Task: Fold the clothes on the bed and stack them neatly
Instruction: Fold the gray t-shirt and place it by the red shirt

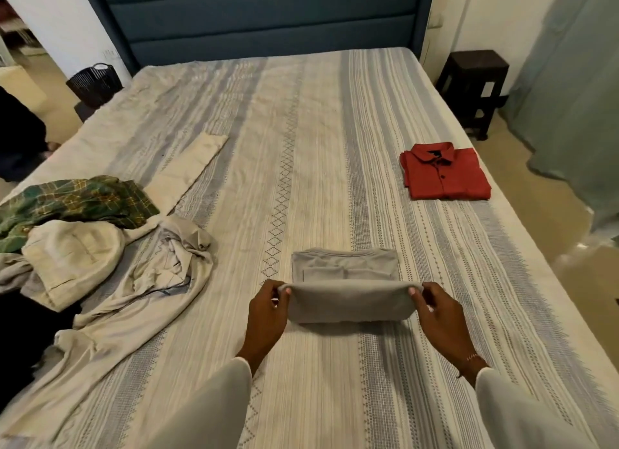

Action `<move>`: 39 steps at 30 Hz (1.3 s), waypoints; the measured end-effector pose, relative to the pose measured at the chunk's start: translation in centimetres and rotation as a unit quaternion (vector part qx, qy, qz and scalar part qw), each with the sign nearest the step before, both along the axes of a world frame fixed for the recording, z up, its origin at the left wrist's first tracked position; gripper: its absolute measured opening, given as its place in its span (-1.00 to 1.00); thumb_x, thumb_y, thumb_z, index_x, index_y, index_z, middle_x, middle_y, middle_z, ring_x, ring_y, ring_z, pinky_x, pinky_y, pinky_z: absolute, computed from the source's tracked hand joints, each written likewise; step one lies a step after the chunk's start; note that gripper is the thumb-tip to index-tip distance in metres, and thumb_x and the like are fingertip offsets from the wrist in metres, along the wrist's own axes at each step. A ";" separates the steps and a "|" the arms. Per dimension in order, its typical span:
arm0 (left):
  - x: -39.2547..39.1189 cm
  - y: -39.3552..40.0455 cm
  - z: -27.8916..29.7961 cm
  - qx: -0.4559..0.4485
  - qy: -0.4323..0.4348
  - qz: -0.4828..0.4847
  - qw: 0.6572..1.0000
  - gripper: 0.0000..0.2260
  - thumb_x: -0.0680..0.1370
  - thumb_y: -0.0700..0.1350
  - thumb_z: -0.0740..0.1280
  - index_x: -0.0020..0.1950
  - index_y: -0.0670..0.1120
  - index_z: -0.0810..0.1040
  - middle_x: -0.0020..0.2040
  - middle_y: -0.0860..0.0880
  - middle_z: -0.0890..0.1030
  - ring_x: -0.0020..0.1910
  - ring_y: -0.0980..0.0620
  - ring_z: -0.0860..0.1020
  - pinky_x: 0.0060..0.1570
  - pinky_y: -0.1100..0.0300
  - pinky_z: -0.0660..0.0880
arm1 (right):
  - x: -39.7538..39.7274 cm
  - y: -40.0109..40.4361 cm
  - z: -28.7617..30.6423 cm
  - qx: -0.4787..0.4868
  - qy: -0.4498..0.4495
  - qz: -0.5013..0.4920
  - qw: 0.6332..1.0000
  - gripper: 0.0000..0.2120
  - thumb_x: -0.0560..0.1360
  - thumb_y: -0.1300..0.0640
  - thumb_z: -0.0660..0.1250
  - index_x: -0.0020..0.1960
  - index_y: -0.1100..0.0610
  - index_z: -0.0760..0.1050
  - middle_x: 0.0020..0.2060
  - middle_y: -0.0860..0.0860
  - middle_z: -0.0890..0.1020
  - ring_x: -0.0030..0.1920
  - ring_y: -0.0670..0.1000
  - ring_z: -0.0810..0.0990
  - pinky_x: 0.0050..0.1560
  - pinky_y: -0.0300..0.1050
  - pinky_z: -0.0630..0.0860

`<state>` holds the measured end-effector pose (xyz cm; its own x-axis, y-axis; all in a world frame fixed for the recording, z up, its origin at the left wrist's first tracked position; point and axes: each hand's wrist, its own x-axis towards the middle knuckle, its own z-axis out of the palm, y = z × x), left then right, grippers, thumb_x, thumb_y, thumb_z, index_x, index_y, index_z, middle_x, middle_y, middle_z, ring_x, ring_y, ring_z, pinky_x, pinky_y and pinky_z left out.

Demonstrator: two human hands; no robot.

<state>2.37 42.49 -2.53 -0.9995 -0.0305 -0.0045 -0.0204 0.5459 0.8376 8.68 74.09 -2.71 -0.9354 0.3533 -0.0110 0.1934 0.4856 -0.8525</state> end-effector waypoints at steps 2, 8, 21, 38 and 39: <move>-2.7 0.7 -0.5 0.030 -0.008 0.020 0.999 -0.90 0.66 -0.08 0.29 0.00 -0.08 0.54 -0.15 0.04 0.60 -0.18 0.15 0.54 -0.21 0.40 0.43 | -2.7 -0.2 -0.1 -0.010 0.003 -0.022 1.000 -0.85 0.64 0.00 0.27 0.01 0.06 0.52 -0.18 -0.08 0.63 -0.15 -0.10 0.60 -0.25 -0.32 0.42; -10.8 3.7 -4.4 0.041 -0.011 0.058 0.997 -0.78 0.70 0.02 0.17 0.01 -0.10 0.47 -0.23 0.02 0.56 -0.27 0.11 0.51 -0.28 0.29 0.42 | -10.9 0.1 -3.2 -0.002 -0.015 -0.070 0.997 -0.70 0.65 -0.09 0.16 0.04 0.14 0.44 -0.22 0.01 0.60 -0.22 -0.02 0.57 -0.29 -0.13 0.42; -17.0 5.3 -12.0 -0.196 -0.088 0.095 0.972 -0.71 0.69 0.21 0.02 0.05 0.02 0.34 -0.22 -0.02 0.59 -0.23 -0.12 0.59 -0.15 0.00 0.52 | -18.0 0.6 -12.0 0.200 -0.125 -0.124 0.964 -0.64 0.66 -0.23 0.06 -0.06 0.05 0.32 -0.30 0.04 0.56 -0.32 0.13 0.49 -0.27 0.01 0.47; -18.4 3.9 -7.2 0.118 -0.428 0.136 0.886 -0.55 0.55 -0.05 0.47 0.28 -0.33 0.50 0.01 -0.18 0.64 -0.06 -0.13 0.64 -0.10 0.01 0.62 | -17.0 -10.1 -7.0 0.162 -0.030 0.061 0.984 -0.70 0.52 -0.11 0.37 0.10 0.07 0.44 0.01 -0.01 0.52 0.00 0.03 0.53 -0.11 0.02 0.60; -18.4 3.7 -6.9 0.141 -0.431 0.131 0.881 -0.61 0.55 -0.09 0.47 0.25 -0.32 0.54 0.00 -0.19 0.67 -0.07 -0.14 0.65 -0.10 0.01 0.62 | -16.8 -11.8 -6.7 0.104 -0.102 0.093 0.985 -0.59 0.47 -0.20 0.39 0.15 0.06 0.45 0.05 -0.03 0.49 0.05 0.02 0.53 -0.05 -0.01 0.59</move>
